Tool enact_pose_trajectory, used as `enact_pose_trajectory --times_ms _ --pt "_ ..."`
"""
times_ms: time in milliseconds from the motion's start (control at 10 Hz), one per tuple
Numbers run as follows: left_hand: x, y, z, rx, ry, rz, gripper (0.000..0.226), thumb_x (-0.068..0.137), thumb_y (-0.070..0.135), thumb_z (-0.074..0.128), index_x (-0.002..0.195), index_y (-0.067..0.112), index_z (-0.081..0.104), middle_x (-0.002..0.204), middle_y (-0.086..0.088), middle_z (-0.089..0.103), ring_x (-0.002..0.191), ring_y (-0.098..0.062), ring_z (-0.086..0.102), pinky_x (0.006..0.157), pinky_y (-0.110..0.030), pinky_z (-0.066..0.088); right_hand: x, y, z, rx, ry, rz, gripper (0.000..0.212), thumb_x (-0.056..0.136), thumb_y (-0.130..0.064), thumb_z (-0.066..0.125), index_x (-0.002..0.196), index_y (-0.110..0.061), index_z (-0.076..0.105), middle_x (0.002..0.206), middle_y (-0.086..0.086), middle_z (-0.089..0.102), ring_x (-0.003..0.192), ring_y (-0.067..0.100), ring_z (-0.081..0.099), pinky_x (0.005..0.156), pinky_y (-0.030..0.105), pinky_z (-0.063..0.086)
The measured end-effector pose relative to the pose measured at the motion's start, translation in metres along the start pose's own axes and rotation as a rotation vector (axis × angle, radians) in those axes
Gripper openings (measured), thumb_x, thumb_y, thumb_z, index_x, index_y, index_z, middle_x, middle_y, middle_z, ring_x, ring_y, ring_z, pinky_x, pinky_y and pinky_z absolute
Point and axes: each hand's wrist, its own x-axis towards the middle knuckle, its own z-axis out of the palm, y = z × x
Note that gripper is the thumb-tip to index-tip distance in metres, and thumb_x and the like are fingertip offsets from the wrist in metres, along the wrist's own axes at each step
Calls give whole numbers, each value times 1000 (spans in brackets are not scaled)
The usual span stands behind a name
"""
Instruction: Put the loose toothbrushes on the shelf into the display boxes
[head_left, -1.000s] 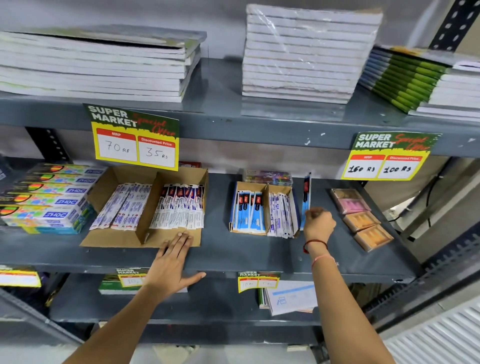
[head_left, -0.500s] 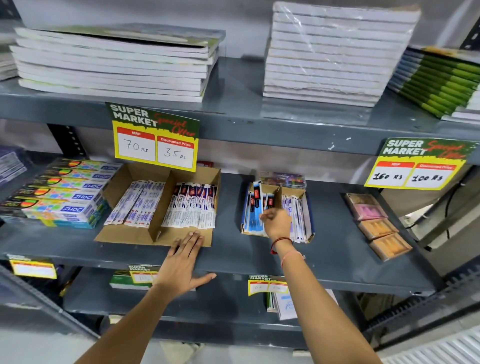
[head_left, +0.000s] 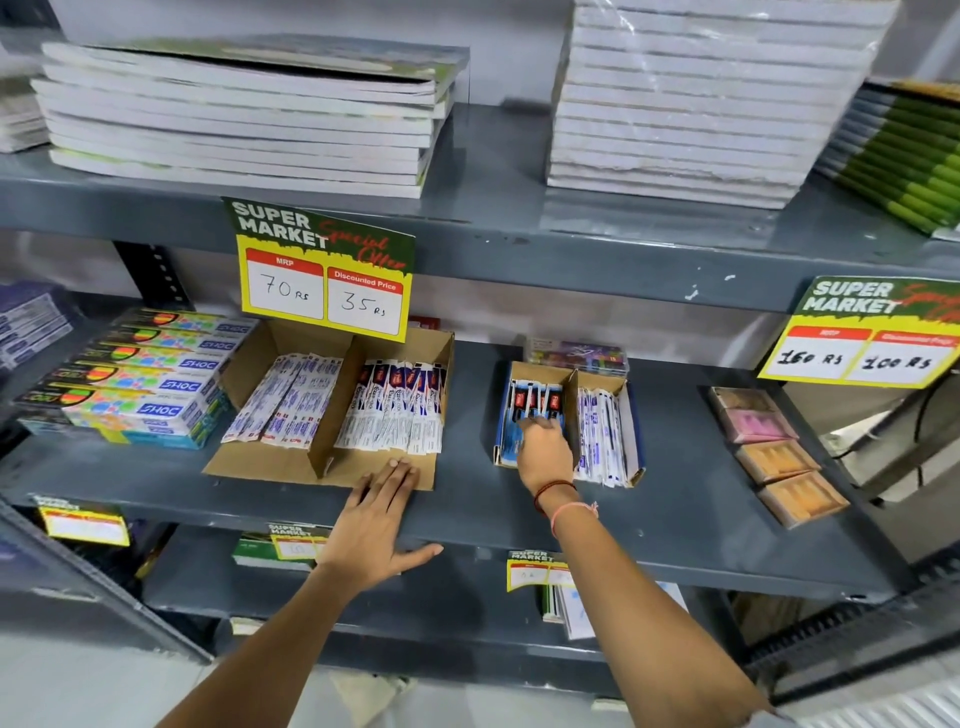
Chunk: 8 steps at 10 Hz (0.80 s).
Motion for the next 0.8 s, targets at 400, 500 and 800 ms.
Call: enact_pose_trajectory --times_ms 400,500,800 --pt "0 1 -2 -8 4 0 97 81 79 25 137 1 40 143 -16 40 134 -27 30 107 -42 15 1 5 10 -89 -135 -73 54 90 1 41 143 -6 30 156 12 27 147 26 13 120 42 18" --pt "0 2 -2 -11 3 2 98 82 79 24 137 1 40 143 -16 41 134 -27 31 107 -42 15 -5 4 5 -40 -42 -69 45 89 0 43 134 -6 44 147 14 41 145 26 22 117 42 24" --pt "2 -2 5 -4 24 32 104 78 83 19 141 1 33 147 -16 33 137 -28 25 111 -47 19 -30 -10 -14 69 5 -254 26 96 -15 44 101 -2 66 102 21 69 109 36 55 91 42 49"
